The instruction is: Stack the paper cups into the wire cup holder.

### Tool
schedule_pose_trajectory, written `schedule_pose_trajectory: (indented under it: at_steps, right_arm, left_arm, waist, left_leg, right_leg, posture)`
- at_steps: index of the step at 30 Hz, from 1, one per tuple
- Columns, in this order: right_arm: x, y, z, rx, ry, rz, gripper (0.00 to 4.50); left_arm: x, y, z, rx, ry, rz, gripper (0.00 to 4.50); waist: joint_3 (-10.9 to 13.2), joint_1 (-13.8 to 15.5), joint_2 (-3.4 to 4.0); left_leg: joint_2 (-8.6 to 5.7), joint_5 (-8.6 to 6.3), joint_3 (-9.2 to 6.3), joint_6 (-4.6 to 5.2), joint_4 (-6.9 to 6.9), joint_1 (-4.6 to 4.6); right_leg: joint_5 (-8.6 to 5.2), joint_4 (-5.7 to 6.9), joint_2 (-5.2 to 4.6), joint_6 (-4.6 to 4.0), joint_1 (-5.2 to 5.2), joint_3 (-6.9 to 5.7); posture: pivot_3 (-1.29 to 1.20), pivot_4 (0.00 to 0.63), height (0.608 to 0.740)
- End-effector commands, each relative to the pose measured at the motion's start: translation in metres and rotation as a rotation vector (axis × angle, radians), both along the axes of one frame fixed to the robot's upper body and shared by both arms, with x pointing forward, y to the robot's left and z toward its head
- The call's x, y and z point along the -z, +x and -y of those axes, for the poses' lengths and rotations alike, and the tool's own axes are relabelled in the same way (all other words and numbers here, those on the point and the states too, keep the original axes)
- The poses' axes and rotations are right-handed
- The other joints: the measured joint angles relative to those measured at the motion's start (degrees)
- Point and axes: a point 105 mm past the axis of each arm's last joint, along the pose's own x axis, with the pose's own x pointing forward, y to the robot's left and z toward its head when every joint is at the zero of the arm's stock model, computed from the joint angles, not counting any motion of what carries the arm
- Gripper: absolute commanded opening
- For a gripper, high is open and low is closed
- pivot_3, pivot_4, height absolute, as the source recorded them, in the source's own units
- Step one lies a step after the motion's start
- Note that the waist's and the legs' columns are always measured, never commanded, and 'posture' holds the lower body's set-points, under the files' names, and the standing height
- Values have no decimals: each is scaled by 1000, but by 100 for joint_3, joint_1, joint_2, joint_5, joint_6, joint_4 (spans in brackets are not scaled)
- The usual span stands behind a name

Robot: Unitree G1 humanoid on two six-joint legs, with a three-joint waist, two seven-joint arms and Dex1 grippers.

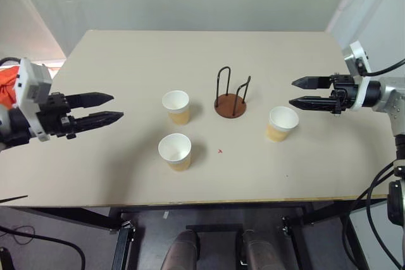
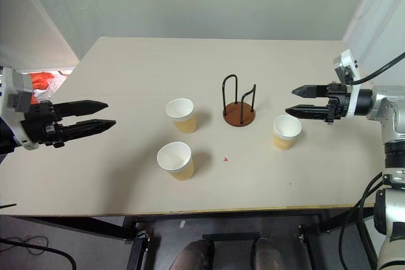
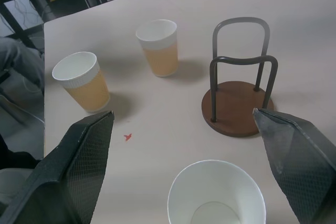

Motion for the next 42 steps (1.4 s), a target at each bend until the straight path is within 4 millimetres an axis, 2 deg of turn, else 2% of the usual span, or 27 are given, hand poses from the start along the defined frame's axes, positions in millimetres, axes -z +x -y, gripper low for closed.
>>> schedule_pose_trajectory:
  at_steps: [1, 14, 20, 24, 32, 35, 39, 42]
  right_arm:
    - [-17, -3, -1, -18, 17, 59, 4500]
    - [-17, -4, -1, -14, 21, 60, 4500]
    - [-23, 2, 0, 41, 40, 98, 4500]
    - [-28, -1, -1, 45, 58, 100, 4500]
    - [-18, 10, -26, 170, 160, 63, 4500]
    - [2, 20, -37, 287, 100, -16, 4500]
    - [6, 18, -55, 321, 143, -116, 4500]
    - [17, 22, -62, 365, 133, -164, 4500]
  left_arm:
    - [-14, -5, -1, -1, 0, 61, 3002]
    - [-14, -3, 0, 2, -1, 66, 3002]
    - [-33, 2, 9, 29, -26, 135, 3002]
    - [-31, 6, 14, 42, -31, 130, 3002]
    - [-34, 16, 25, 69, -4, 143, 3002]
    - [-34, 18, 26, 70, 15, 146, 3002]
    - [-32, 20, 27, 66, 31, 146, 3002]
    - [-33, 21, 30, 71, 11, 149, 3002]
  waist:
    - [0, 1, 0]
    - [0, 0, 0]
    - [0, 7, 0]
    - [-1, 4, 1]
    - [-3, 1, -3]
    - [-3, -1, -2]
    - [-3, -2, -3]
    - [-4, 0, -4]
  left_leg:
    - [0, 0, 0, 0, 0, 0]
    - [0, 2, 0, -1, 1, 0]
    - [0, 5, -1, 0, 3, 0]
    - [-2, 6, 0, 0, 4, 1]
    - [0, 10, -2, -1, 8, 2]
    - [-1, 10, -1, -1, 7, 2]
    - [0, 10, -2, -1, 6, 3]
    - [-1, 10, -2, -1, 4, 1]
  right_leg:
    - [0, 0, 0, 0, 0, 0]
    - [0, 1, 0, 0, 0, 0]
    - [3, 2, 0, 0, 2, -1]
    - [6, 1, -2, 1, 2, -1]
    - [9, 1, -1, 6, 5, -4]
    - [10, 0, -1, 8, 4, -2]
    - [10, -1, -1, 9, 4, -4]
    - [10, -3, -1, 9, 3, -5]
  posture:
    - [0, 150, 740]
    - [0, 150, 740]
    - [0, 150, 740]
    - [0, 150, 740]
    - [0, 150, 740]
    - [0, 150, 740]
    - [0, 150, 740]
    - [0, 150, 740]
